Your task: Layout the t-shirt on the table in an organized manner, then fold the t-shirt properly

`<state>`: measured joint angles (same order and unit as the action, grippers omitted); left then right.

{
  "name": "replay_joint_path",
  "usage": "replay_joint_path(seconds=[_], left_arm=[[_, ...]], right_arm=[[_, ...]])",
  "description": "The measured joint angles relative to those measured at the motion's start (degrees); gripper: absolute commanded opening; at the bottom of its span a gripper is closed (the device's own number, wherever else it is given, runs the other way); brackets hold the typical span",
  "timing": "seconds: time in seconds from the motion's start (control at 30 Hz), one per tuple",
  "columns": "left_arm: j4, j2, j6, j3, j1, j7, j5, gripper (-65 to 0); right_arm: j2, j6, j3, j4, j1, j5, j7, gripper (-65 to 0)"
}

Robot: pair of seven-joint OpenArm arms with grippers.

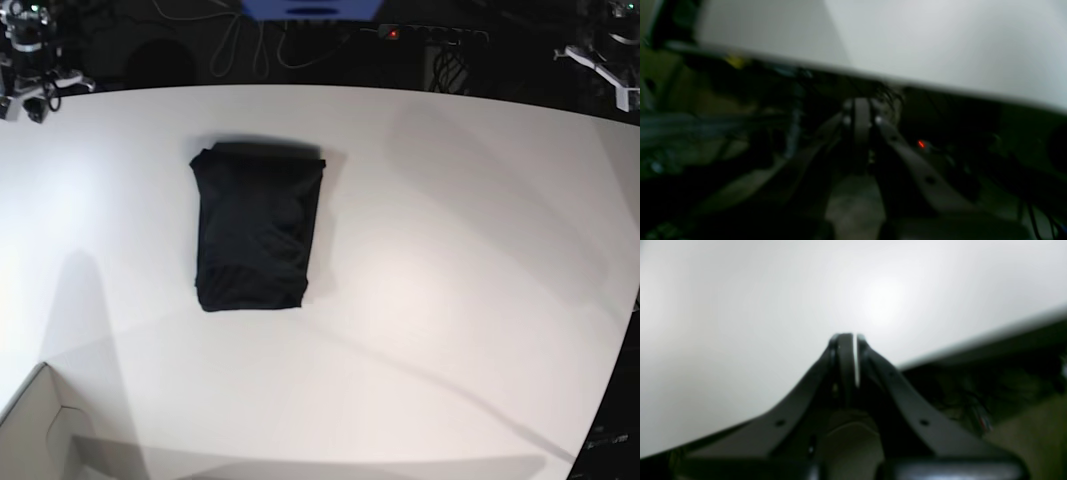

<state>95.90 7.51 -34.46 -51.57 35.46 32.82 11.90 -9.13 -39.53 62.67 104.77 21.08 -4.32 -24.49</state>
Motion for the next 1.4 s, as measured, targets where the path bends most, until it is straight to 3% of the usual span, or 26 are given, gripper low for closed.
replay_joint_path(seconds=[0.27,0.47,0.7,0.77,0.83,0.97,1.0,1.07,1.2,1.27,1.4], left_arm=[[-19.6,0.3,0.5,17.0,-1.9,-2.5,-0.5,-65.0],[-45.0,0.9,0.5,28.3,-12.8,-18.4,-0.8,-65.0],[-80.5,2.8,1.7,34.5,-26.7,-40.5,-9.3,-65.0],[-84.8,2.5,1.7,34.5,-29.2,-44.0,-11.8,-65.0],[-87.7,2.4,2.6,34.1,-31.6,-43.4,-12.6,-65.0],[-87.9,2.0,15.4,35.5,-33.5,-42.8,-12.7,-65.0],[-87.9,2.1,18.0,37.2,-33.6,-43.1,-12.6,-65.0],[-87.9,1.5,23.6,40.9,-33.4,-42.9,-12.8,-65.0],[-88.8,-0.6,29.0,44.7,-33.6,-42.1,-12.7,-65.0],[-88.8,-0.6,30.4,45.0,-34.1,-42.1,-12.7,-65.0],[-88.5,0.0,31.8,44.9,-34.8,-42.6,-12.5,-65.0]], right_arm=[[-0.4,-0.3,1.0,-17.0,3.1,-1.4,0.3,-65.0],[1.2,0.1,-3.3,-35.5,1.5,3.1,1.1,-65.0],[4.0,0.2,-5.2,-59.1,-3.4,8.5,20.8,-65.0],[3.7,0.3,-5.2,-64.8,-3.8,10.1,26.1,-65.0],[3.6,1.0,-5.3,-71.1,-4.4,11.8,33.4,-65.0],[4.5,18.6,-5.5,-84.7,-7.3,16.4,46.2,-65.0],[5.4,21.7,-5.5,-88.7,-7.9,18.9,49.1,-65.0],[6.3,32.6,-5.5,-96.1,-9.4,21.7,54.6,-65.0],[5.8,46.7,-8.7,-99.1,-9.9,30.2,56.7,-65.0],[5.8,49.4,-11.3,-98.7,-10.7,31.4,55.9,-65.0],[6.6,49.9,-15.7,-98.4,-13.0,32.1,53.5,-65.0]])
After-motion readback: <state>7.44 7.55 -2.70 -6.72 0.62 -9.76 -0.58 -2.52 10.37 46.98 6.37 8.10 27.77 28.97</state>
